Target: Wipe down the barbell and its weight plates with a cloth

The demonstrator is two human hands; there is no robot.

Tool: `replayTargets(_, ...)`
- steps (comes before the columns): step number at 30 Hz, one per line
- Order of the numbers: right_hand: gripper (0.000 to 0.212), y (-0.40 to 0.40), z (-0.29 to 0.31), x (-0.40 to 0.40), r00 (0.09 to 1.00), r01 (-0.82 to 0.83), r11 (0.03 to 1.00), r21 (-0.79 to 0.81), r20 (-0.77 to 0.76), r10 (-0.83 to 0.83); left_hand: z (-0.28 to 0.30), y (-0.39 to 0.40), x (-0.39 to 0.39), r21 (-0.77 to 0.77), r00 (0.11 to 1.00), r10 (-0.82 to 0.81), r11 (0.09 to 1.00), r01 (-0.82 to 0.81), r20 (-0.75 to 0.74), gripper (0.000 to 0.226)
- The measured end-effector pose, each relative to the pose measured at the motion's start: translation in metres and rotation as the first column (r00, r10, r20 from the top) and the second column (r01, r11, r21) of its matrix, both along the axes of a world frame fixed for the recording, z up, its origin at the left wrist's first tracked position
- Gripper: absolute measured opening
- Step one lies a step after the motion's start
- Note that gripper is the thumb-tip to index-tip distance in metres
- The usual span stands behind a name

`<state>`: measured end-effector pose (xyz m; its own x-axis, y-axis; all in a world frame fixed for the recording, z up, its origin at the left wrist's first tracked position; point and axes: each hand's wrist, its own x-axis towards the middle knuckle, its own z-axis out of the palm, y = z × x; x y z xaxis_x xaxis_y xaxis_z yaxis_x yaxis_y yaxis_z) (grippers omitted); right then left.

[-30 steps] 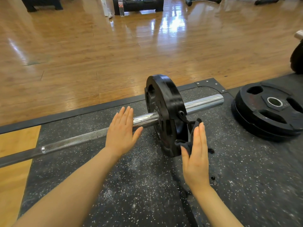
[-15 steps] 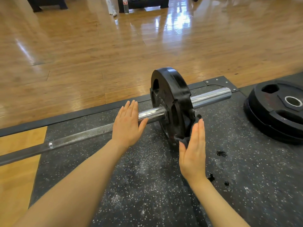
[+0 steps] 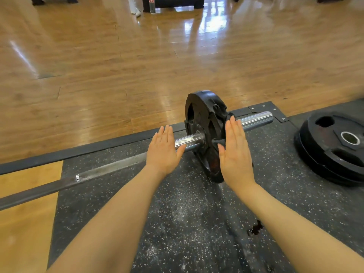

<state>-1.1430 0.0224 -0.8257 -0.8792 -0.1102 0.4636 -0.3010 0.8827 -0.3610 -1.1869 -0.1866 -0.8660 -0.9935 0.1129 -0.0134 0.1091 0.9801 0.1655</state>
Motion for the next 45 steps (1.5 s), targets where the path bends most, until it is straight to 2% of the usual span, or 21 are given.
replayTargets(4,0.064,0.003,0.015,-0.009,0.994,-0.036,0.995,0.091,0.104,0.026,0.002,-0.001,-0.005,0.036,0.999,0.031,0.999,-0.032,0.026,0.077)
replayTargets(9,0.07,0.015,0.028,-0.013,0.988,-0.119,0.964,0.239,0.123,0.091,0.004,-0.002,-0.008,0.04,0.998,0.052,0.998,-0.053,0.045,0.069)
replayTargets(12,0.072,0.015,0.025,-0.017,0.983,-0.138,0.978,0.157,0.141,0.116,0.002,-0.004,-0.01,0.036,0.995,0.079,0.996,-0.081,0.054,0.066)
replayTargets(17,0.067,0.015,0.005,-0.025,0.979,-0.199,0.978,-0.066,0.019,0.201,-0.002,-0.002,-0.016,0.025,0.989,0.141,0.99,-0.142,0.053,0.068)
replayTargets(21,0.062,0.027,-0.013,-0.035,0.934,-0.334,0.942,-0.037,-0.149,0.325,-0.008,-0.001,-0.019,0.018,0.982,0.183,0.983,-0.184,0.033,0.067)
replayTargets(25,0.054,0.039,-0.029,-0.044,0.872,-0.444,0.896,-0.014,-0.236,0.429,-0.011,-0.002,-0.023,-0.002,0.976,0.215,0.977,-0.215,0.022,0.07)
replayTargets(29,0.059,0.054,-0.052,-0.041,0.827,-0.525,0.85,-0.035,-0.255,0.5,-0.011,-0.001,-0.028,-0.011,0.963,0.271,0.963,-0.271,0.01,0.073)
replayTargets(34,0.05,0.052,-0.043,-0.059,0.804,-0.587,0.788,-0.185,-0.249,0.54,-0.011,0.001,-0.035,-0.031,0.938,0.345,0.938,-0.345,-0.02,0.063)
replayTargets(40,0.053,0.022,-0.016,-0.07,0.892,-0.447,0.776,-0.444,-0.16,0.423,-0.007,0.004,-0.045,-0.027,0.899,0.437,0.899,-0.437,0.027,0.063)
replayTargets(42,0.051,0.022,-0.019,-0.068,0.877,-0.479,0.783,-0.397,-0.197,0.437,-0.007,0.004,-0.047,-0.029,0.89,0.454,0.891,-0.453,0.046,0.062)
replayTargets(45,0.047,0.033,-0.039,-0.062,0.822,-0.554,0.804,-0.214,-0.292,0.489,-0.007,0.003,-0.047,-0.039,0.887,0.458,0.889,-0.456,0.054,0.061)
